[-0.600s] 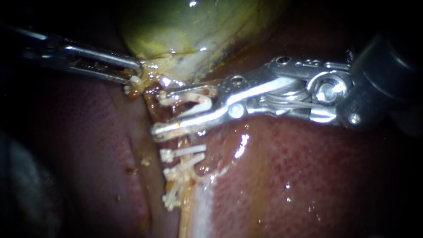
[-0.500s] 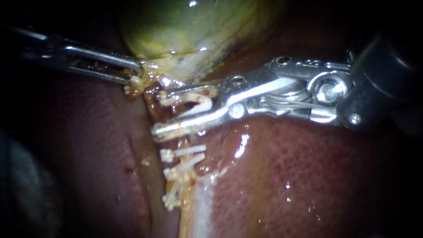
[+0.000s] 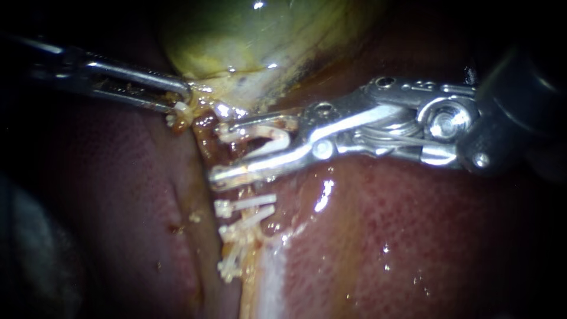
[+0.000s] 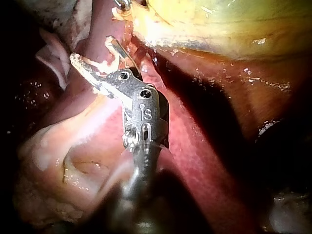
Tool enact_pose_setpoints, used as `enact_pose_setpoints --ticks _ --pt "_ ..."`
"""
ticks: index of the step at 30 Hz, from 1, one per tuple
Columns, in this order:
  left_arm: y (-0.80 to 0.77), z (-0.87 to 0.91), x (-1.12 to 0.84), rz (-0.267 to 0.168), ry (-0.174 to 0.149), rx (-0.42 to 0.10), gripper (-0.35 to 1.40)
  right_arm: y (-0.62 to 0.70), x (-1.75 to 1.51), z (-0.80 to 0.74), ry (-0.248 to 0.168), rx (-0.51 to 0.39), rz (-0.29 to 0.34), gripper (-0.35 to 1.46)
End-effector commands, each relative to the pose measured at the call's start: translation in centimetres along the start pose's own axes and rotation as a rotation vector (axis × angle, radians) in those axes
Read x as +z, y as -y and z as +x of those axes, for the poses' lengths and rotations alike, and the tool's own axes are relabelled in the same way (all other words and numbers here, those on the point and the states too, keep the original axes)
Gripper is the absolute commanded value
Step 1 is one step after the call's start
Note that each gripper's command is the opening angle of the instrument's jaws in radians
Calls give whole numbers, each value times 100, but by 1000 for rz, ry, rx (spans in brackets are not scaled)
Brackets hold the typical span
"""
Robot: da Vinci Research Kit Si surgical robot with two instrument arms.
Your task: Clipping third clip right tube
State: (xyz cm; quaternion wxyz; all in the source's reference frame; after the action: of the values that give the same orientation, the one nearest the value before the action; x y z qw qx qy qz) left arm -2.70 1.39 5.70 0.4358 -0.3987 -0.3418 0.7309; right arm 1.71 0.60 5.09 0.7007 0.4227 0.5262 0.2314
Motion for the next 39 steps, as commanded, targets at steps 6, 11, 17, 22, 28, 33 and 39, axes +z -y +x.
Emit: enact_pose_setpoints --ticks 6,11,17,22,28,33,39 --pt "0 0 -1 -1 1 0 -35 -5 -6 -9 3 -5 2 46" --pt "0 0 -2 -1 1 0 -35 -11 -10 -21 6 -6 2 46" --pt "0 0 -2 -1 1 0 -35 -20 -15 -33 10 -6 2 46" --pt "0 0 -2 -1 1 0 -35 -28 -18 -44 16 5 -7 46" --pt "0 0 -3 -2 1 0 -35 -39 -22 -55 21 4 -26 47" --pt "0 0 -3 -2 1 0 -35 -48 -23 -59 21 13 -35 47" --pt "0 0 -3 -2 1 0 -35 -58 -21 -68 14 19 -52 47"
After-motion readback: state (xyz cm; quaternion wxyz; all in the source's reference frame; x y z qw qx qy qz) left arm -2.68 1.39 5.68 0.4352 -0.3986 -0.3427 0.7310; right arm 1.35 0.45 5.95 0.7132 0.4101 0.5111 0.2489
